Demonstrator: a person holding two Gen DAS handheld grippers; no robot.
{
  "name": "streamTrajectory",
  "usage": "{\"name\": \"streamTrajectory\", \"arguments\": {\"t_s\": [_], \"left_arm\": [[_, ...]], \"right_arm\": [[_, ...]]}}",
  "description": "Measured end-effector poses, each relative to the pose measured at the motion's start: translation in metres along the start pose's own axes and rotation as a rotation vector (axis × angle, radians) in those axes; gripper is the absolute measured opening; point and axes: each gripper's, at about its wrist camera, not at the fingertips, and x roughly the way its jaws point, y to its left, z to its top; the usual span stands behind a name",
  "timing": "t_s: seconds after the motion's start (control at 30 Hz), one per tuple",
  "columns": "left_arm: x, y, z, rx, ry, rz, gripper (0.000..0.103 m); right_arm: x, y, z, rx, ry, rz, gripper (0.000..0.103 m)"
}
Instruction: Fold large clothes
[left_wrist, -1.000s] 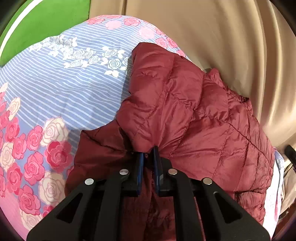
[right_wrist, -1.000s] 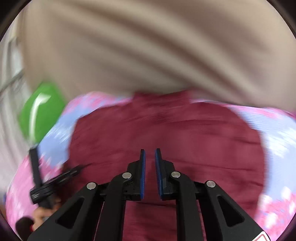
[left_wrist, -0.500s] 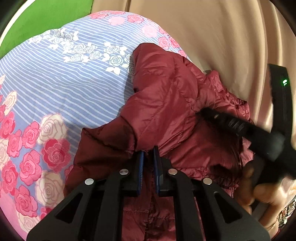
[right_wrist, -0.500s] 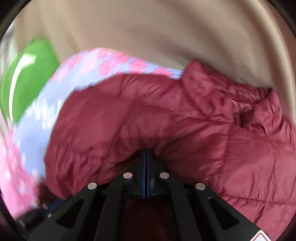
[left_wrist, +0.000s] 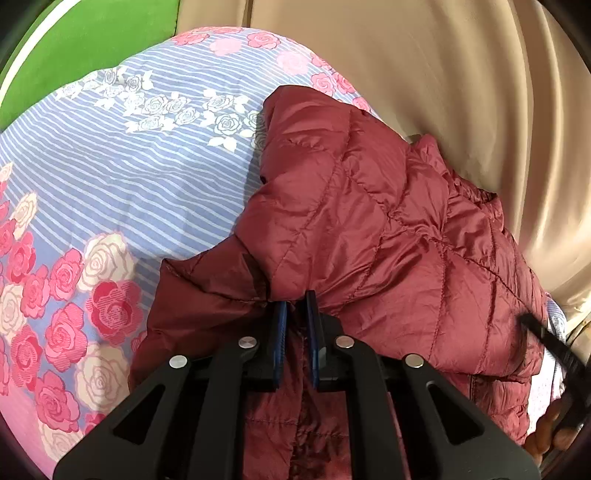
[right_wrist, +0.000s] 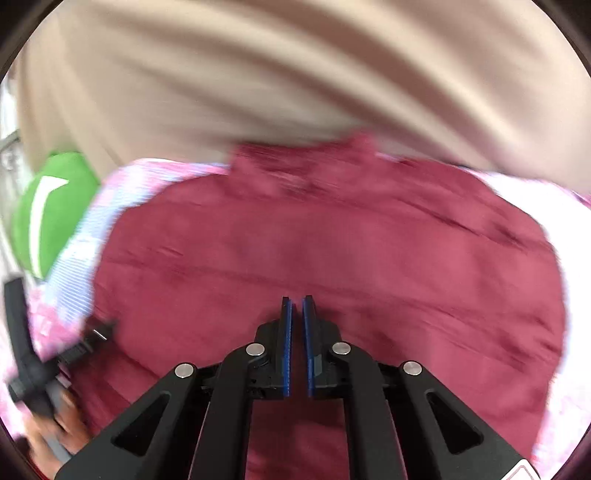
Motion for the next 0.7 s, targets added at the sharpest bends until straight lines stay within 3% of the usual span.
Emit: {"name": "streamTrajectory", "arguments": {"t_s": [0.13,0.33,0.43,0.53,0.6,0.63,0.7], "left_arm": [[0.001,-0.001,0.000,0.003,-0.002,0.000,0.011],[0.003,0.007,0.001,-0.035,0.000,-0.049,0.012],[0.002,0.018,0.001,-0.074,0.006,-0.098,0.011],[-0.017,0.020,-0.004,0.010,0.017,-0.013,0.011],[-0.045,0.021,-0.012,0.074,0.031,0.011,0.012],[-0.060,0.024,-0.017,0.087,0.037,-0.006,0.014],[-0.094,0.035,-0.031,0.103,0.043,-0.037,0.042]], "right_arm": [[-0.004,-0.069,-0.028,0.052,0.040,-0.127,0.000],[-0.025,-0.113,-0.032,0.236,0.012,-0.170,0.000],[-0.065,-0.123,-0.047,0.252,-0.017,-0.230,0.011],[-0.122,-0.134,-0.078,0.247,-0.017,-0.206,0.019],[-0.157,-0.140,-0.111,0.234,0.010,-0.212,0.042],[-0.172,-0.142,-0.126,0.228,0.017,-0.213,0.047],[-0.209,-0.144,-0.168,0.226,0.037,-0.202,0.060]]}}
